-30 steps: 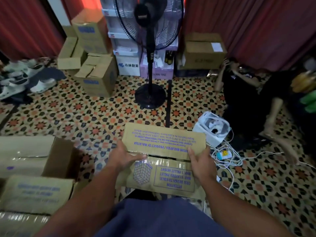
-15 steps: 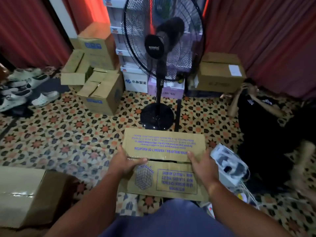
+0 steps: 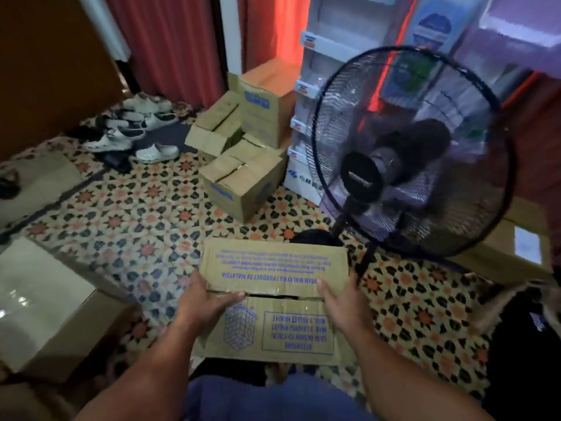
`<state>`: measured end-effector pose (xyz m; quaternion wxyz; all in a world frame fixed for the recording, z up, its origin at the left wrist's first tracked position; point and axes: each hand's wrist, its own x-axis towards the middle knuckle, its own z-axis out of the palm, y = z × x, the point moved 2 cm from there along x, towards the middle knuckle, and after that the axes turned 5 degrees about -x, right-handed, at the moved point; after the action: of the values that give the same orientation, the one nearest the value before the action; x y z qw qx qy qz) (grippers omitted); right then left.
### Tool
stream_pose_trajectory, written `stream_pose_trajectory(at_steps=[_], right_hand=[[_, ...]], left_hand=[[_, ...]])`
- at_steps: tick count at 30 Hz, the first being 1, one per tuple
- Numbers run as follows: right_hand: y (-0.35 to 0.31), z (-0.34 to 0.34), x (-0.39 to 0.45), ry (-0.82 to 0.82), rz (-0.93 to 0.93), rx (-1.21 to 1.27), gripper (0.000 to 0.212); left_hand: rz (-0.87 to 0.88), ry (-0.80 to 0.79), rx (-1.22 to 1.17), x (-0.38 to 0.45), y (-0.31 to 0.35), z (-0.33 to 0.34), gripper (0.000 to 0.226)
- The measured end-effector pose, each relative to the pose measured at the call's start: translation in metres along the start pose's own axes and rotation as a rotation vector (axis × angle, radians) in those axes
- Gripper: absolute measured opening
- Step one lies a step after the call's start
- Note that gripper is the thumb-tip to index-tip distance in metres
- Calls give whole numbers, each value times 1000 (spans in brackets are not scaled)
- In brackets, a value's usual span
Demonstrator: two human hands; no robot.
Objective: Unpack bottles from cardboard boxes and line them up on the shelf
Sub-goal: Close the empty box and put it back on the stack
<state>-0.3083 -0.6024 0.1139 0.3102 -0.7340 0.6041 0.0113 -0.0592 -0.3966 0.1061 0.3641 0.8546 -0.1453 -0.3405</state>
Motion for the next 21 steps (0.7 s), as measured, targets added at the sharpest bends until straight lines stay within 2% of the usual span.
stream_pose_trajectory(at_steps=[7,9,12,14,18,21], right_hand=[[-127,34,107,-99,-197,-77,91],[-170,41,131,-131,-269,-114,95],[-238,54,155,-196,-380,-144,86],[-281,67,168,-231,-455,-192,81],[-363,108,183,-343,-628,-320,89],[-430,149,181,-453,-777,-426,92]], left_hand=[[-125,143,-215,83,-5,-54,92],[-147,179,-242,102,-3,-76,100],[-189,236,-264,126,-5,-105,101],[-254,322,-310,133,-14,-122,98],[-411,460,-442,136,-47,-153,115],[-532,568,-520,130,-70,-168,101]])
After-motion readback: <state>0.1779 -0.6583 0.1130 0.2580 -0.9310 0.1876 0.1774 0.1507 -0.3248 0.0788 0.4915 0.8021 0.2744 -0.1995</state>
